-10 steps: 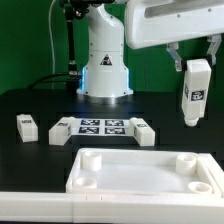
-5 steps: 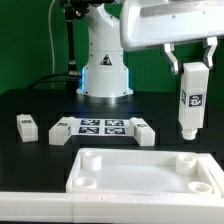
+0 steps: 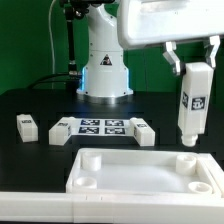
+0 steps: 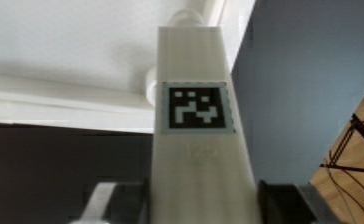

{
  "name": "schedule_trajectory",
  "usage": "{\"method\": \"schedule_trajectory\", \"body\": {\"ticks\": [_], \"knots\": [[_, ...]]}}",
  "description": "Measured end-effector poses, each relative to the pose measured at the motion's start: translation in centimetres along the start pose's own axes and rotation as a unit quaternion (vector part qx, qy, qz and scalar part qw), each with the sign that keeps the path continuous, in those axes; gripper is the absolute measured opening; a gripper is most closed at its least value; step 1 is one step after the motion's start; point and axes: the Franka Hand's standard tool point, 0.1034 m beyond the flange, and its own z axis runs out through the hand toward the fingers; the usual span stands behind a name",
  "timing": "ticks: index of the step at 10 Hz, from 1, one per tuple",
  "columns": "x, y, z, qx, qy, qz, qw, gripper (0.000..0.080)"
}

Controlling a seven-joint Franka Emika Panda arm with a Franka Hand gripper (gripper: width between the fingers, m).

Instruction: Assemble desk

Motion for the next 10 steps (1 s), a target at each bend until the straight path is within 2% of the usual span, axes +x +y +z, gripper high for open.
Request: {"method": "schedule_trajectory", "body": {"ticks": [1,3,8,9,10], "knots": [[1.5,0.1,0.8,-0.001,0.005,-0.018,1.0,0.0289],[3.5,0.3,2.1,-0.001,0.014,-0.041,0.999,0.0289],[3.3,0.3,2.4,0.0,0.011,-0.041,0.999,0.0289],[3.7,0.4,3.0,0.0,0.011,-0.05,0.999,0.0289],[4.9,0.4,3.4,0.001,0.018,-0.054,0.998,0.0289]]}}
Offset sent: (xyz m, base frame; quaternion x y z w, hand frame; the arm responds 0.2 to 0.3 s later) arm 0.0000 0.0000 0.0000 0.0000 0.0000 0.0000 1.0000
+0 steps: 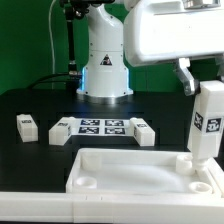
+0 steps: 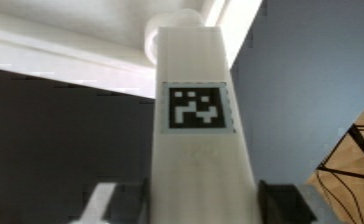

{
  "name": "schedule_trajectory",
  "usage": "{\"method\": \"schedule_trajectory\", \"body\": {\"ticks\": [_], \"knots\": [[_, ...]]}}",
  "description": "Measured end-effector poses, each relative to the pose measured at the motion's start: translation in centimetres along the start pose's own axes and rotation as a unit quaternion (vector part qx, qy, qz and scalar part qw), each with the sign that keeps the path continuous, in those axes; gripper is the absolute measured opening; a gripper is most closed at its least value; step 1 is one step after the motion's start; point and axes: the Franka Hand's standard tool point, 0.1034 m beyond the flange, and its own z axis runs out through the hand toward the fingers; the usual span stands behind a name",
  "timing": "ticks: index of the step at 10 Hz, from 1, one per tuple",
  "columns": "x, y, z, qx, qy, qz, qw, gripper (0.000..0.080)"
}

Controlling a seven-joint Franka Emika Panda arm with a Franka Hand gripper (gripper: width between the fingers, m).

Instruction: Assemble desk

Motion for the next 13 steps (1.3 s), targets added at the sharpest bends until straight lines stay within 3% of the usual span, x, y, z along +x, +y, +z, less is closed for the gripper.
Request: {"method": "schedule_trajectory", "body": {"ticks": [2,7,13], "knots": [[0.8,0.1,0.3,0.001,0.006,-0.004,1.0,0.0289],[0.8,0.3,0.4,-0.004,0.017,-0.004,1.0,0.0289],[0.0,0.6,1.7,-0.004,0.014,-0.004,1.0,0.029]]}}
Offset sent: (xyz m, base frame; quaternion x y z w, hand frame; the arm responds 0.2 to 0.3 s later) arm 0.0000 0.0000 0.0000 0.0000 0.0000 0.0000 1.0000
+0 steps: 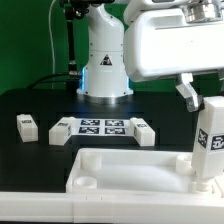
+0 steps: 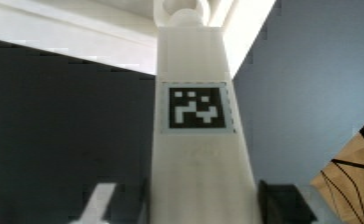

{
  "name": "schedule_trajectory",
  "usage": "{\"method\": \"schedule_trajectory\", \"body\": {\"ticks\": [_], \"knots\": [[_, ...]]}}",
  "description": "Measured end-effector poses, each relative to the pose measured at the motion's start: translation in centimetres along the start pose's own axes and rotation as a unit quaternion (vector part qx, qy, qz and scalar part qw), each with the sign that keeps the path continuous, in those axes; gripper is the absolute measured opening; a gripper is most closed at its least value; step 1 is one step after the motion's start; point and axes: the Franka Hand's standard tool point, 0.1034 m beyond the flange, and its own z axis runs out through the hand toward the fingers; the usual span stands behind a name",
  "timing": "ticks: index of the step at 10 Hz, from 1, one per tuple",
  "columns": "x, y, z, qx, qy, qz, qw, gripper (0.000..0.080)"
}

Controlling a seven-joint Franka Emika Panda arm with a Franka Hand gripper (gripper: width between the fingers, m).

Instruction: Assemble desk

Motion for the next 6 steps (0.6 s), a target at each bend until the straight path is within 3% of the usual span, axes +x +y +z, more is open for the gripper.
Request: {"method": "schedule_trajectory", "body": {"ticks": [6], "knots": [[-0.83,-0.08,0.43,0.001,-0.008,0.001,1.0,0.029]]}}
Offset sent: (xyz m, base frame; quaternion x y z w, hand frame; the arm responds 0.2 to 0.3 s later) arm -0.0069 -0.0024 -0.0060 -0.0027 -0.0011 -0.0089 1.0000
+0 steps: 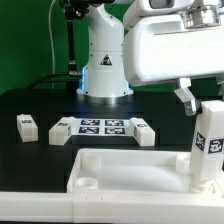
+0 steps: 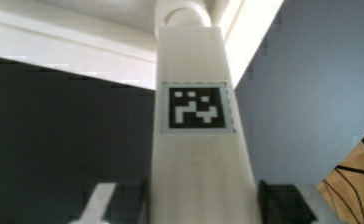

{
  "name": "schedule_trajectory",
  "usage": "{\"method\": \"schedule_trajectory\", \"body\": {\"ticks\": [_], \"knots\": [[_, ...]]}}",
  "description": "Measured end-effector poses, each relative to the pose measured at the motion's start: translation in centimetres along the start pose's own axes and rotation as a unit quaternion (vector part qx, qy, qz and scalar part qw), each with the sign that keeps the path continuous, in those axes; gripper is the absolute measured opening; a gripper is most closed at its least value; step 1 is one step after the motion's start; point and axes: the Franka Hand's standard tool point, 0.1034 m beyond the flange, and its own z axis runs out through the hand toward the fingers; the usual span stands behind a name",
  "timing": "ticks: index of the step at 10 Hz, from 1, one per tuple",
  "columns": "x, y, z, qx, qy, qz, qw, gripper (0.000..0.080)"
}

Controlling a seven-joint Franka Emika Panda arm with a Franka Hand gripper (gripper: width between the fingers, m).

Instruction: Assemble desk

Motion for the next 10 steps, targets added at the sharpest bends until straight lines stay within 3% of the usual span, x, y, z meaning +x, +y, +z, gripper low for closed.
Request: {"method": "schedule_trajectory", "body": {"ticks": [10], "knots": [[-0.79,-0.27,0.96,-0.006,0.017,-0.001,1.0,0.029]]}}
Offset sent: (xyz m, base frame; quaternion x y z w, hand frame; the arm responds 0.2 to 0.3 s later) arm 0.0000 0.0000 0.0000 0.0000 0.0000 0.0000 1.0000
